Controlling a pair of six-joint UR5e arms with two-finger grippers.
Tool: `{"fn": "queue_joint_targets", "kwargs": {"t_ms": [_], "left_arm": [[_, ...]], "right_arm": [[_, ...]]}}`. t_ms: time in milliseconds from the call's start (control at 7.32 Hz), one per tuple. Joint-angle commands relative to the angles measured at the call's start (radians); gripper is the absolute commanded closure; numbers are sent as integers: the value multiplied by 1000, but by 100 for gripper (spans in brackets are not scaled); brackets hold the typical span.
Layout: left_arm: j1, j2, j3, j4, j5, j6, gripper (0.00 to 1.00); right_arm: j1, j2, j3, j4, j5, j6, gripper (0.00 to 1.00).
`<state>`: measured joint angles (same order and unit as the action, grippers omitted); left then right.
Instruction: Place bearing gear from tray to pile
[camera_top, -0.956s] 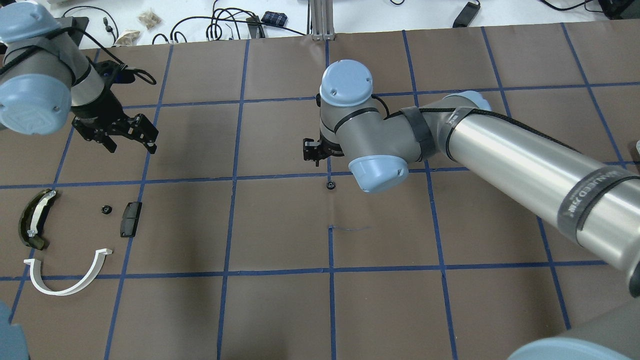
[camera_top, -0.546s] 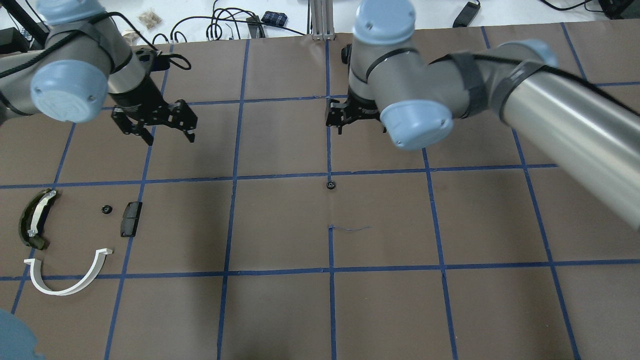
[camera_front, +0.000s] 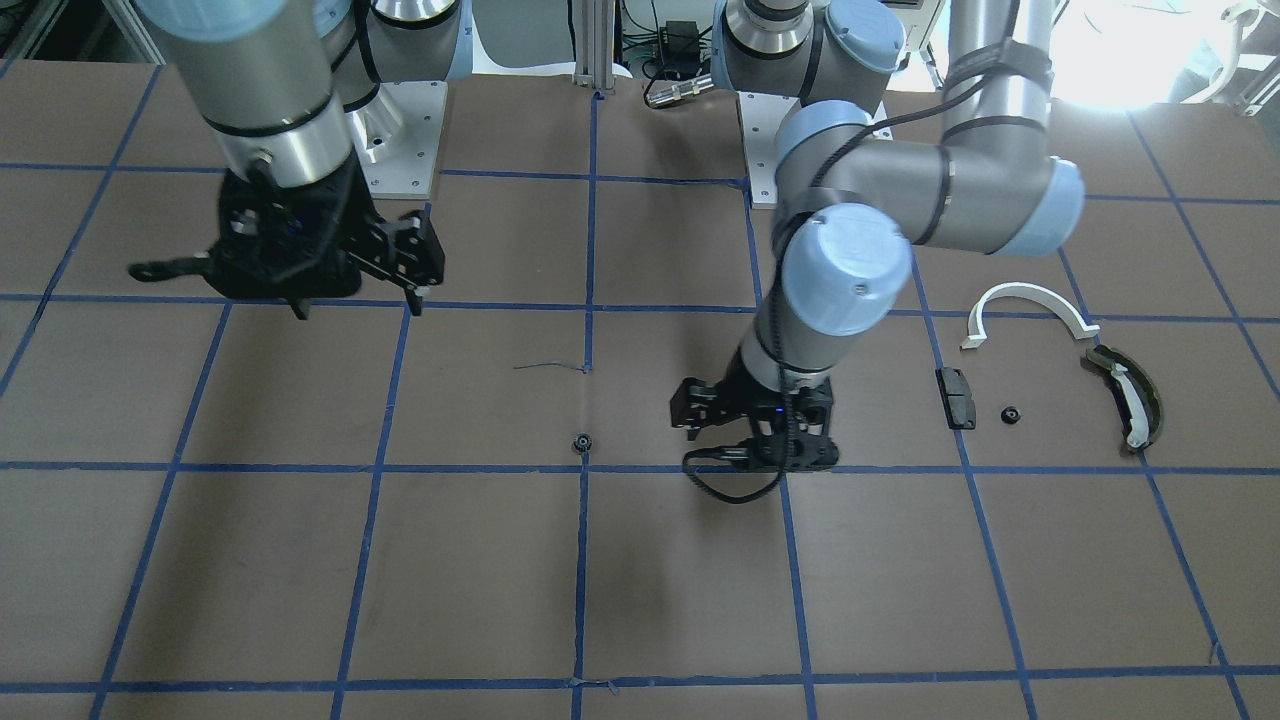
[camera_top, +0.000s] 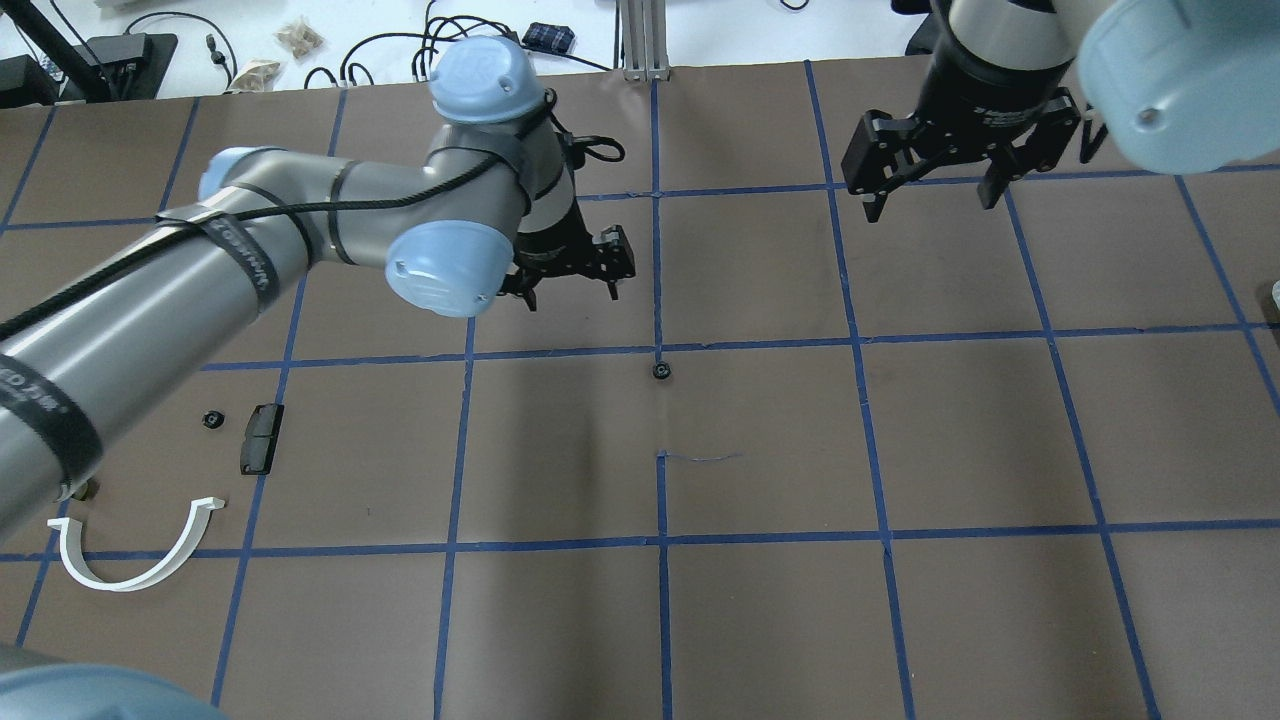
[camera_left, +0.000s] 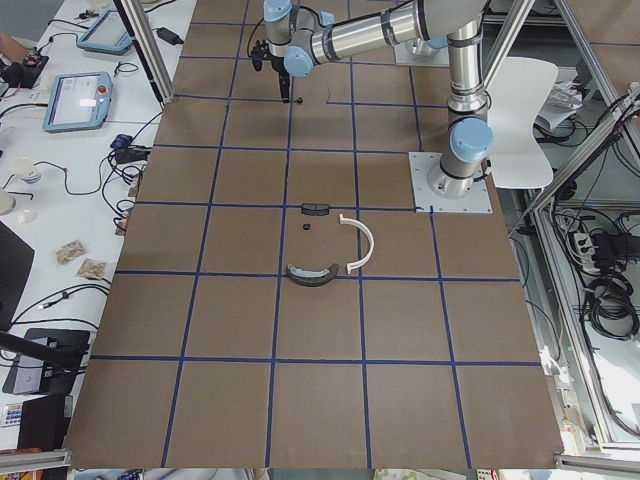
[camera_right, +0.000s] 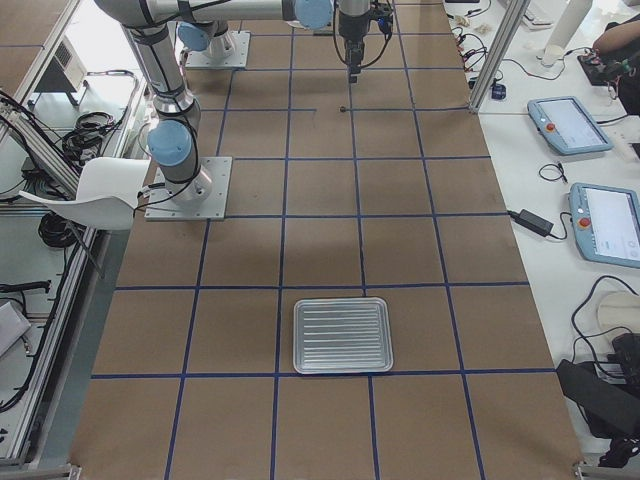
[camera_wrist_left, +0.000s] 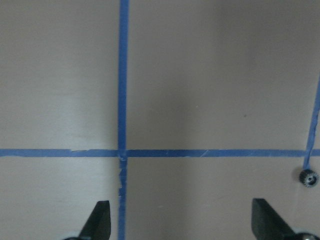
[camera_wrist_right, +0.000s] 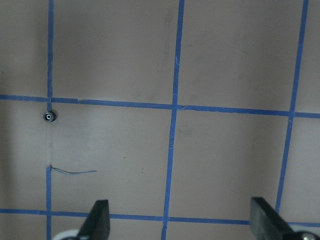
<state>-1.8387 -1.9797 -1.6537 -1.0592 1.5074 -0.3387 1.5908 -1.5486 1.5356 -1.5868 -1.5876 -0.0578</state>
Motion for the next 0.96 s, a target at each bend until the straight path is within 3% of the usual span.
{"fn": "queue_joint_targets", "kwargs": {"t_ms": [0,137,820], "left_arm": [[-114,-80,-1,88,5,-106,4],[-120,-94,-11,85,4,-117,16],[-128,-139,-32,131,8,-120,21]], "right_arm": [[-23,-30,8,19,-2,-39,0],[-22,-27,12,7,-8,-36,0],[-23,-25,14,4,-9,-46,0]]}}
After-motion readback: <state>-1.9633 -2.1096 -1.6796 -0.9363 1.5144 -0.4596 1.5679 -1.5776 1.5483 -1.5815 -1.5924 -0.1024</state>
